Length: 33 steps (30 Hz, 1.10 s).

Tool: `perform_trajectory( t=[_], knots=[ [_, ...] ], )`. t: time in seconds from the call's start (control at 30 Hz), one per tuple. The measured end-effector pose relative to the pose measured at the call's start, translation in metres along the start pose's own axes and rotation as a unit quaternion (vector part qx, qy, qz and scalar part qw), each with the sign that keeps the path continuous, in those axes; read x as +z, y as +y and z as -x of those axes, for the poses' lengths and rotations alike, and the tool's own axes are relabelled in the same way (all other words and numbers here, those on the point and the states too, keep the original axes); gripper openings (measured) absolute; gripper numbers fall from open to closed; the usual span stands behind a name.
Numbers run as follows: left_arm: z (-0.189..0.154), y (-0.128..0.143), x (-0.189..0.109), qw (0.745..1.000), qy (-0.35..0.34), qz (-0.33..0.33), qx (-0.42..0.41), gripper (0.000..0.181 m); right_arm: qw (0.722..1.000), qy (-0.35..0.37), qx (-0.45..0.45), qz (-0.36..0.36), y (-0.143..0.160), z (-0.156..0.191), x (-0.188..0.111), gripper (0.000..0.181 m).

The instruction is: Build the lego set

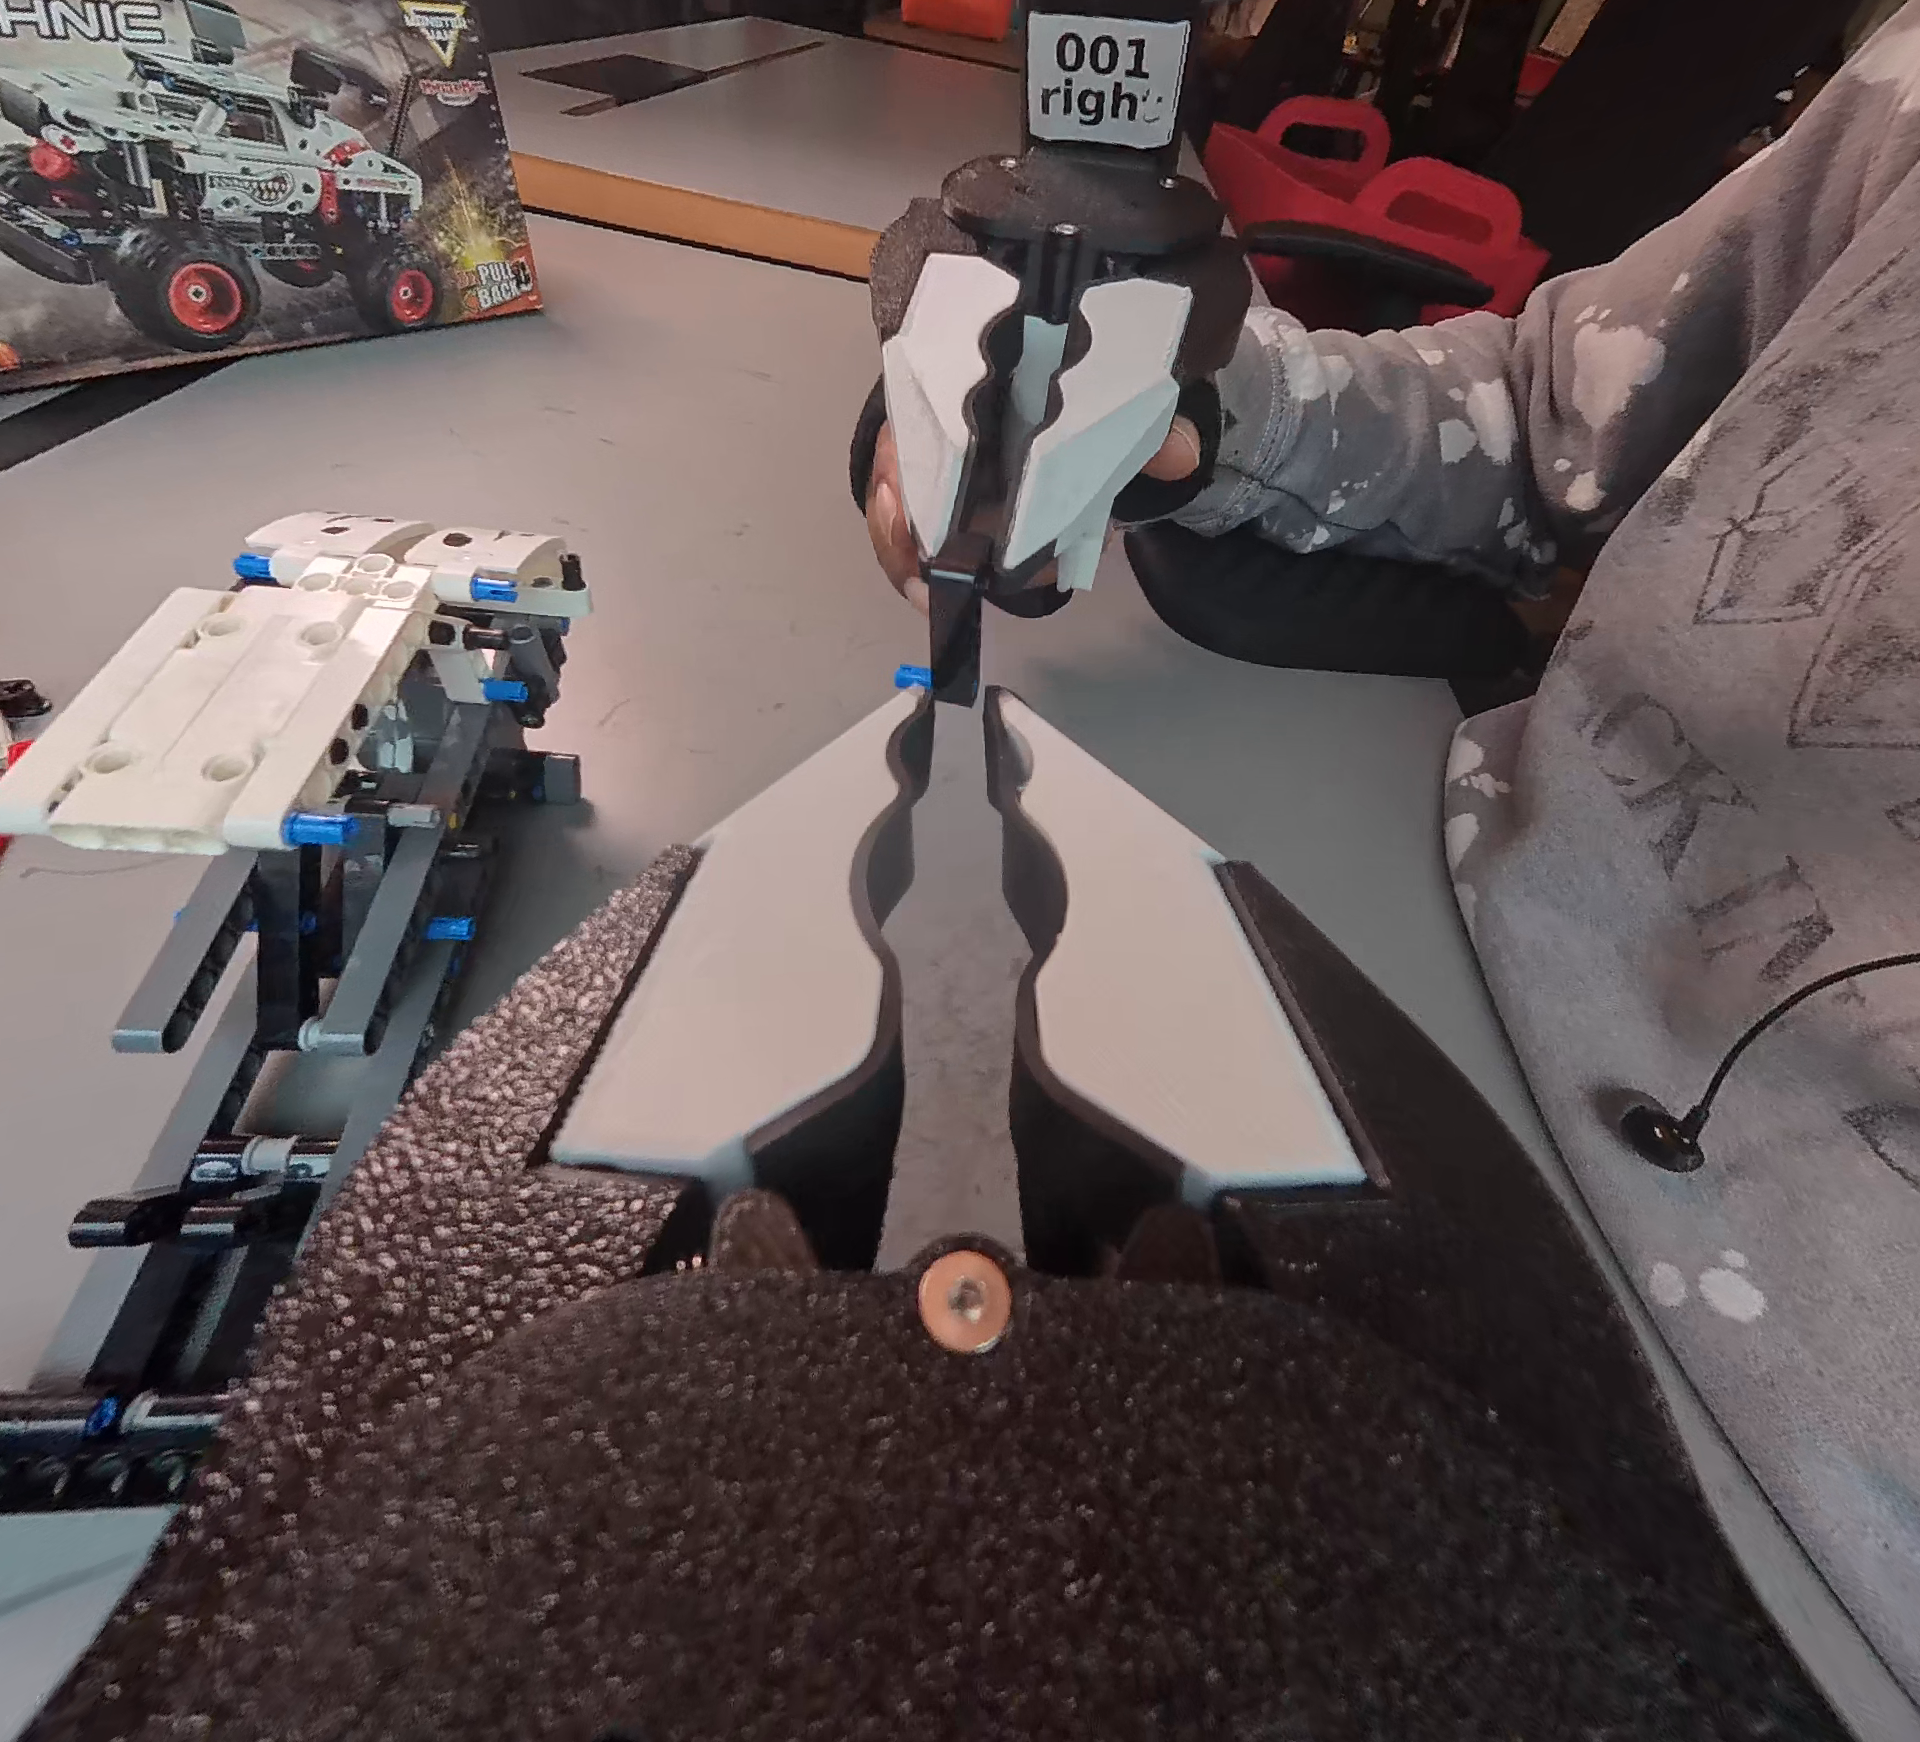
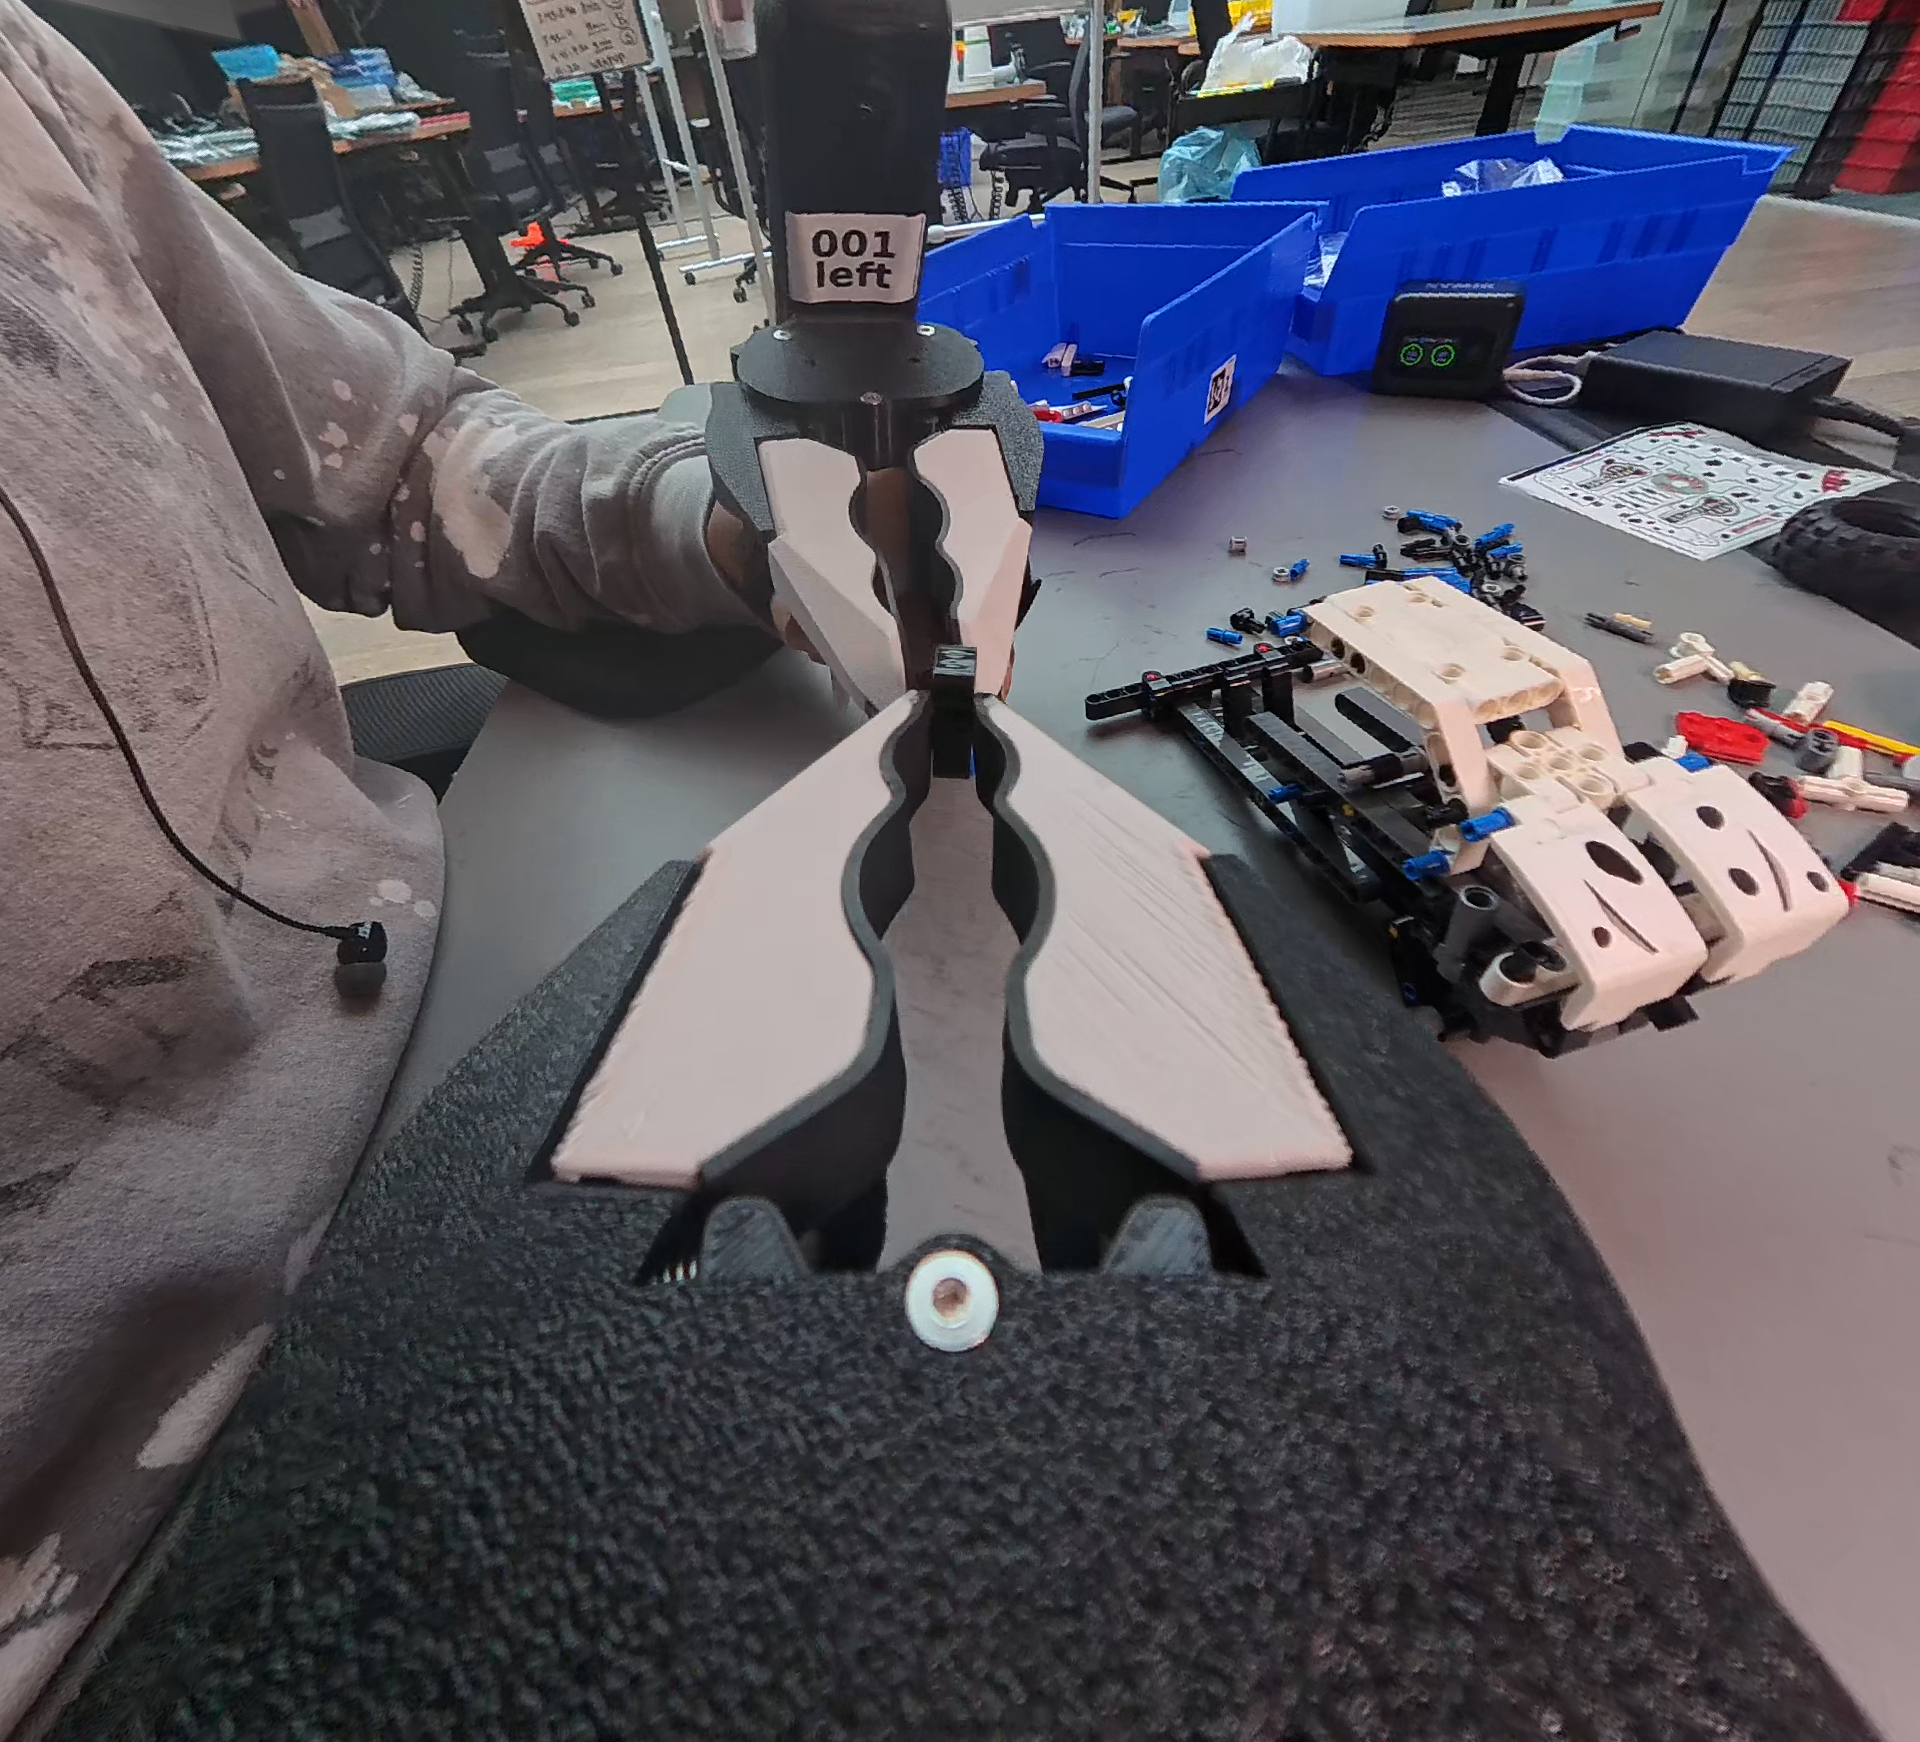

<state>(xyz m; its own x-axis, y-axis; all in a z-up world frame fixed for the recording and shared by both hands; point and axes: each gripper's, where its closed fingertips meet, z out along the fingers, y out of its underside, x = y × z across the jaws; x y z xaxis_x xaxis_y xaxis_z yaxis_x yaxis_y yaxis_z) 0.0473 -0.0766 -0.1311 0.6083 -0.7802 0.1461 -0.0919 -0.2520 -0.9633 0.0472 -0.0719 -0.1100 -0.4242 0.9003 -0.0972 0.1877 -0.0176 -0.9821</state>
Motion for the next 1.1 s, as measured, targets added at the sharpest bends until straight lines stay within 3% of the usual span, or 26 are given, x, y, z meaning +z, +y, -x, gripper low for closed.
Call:
perform_trajectory(
  t=[0.1,0.27,0.5,0.67,0.97,1.1],
  knots=[
    [0.001,0.002,0.002,1.0,-0.006,0.01,0.007,0.0,1.0,0.009,-0.009,0.006,0.002,-0.001,0.001,0.006],
    [0.005,-0.001,0.003,1.0,-0.014,0.005,0.006,0.0,1.0,0.019,-0.002,-0.006,-0.002,-0.006,0.001,0.006],
    [0.015,-0.009,0.001,1.0,-0.029,-0.01,0.005,0.022,1.0,0.016,-0.002,-0.007,-0.004,-0.008,-0.001,0.006],
    [0.01,-0.01,0.007,1.0,-0.008,0.002,0.019,0.001,1.0,0.018,-0.003,-0.011,-0.006,-0.012,0.001,0.006],
    [0.029,-0.01,0.014,1.0,-0.022,0.008,0.013,0.0,0.999,0.043,-0.012,-0.004,-0.008,-0.036,-0.005,0.006],
    [0.055,-0.012,0.008,0.996,-0.074,0.031,0.029,0.003,0.999,0.046,-0.011,0.005,-0.004,-0.056,-0.008,0.006]
  ],
)
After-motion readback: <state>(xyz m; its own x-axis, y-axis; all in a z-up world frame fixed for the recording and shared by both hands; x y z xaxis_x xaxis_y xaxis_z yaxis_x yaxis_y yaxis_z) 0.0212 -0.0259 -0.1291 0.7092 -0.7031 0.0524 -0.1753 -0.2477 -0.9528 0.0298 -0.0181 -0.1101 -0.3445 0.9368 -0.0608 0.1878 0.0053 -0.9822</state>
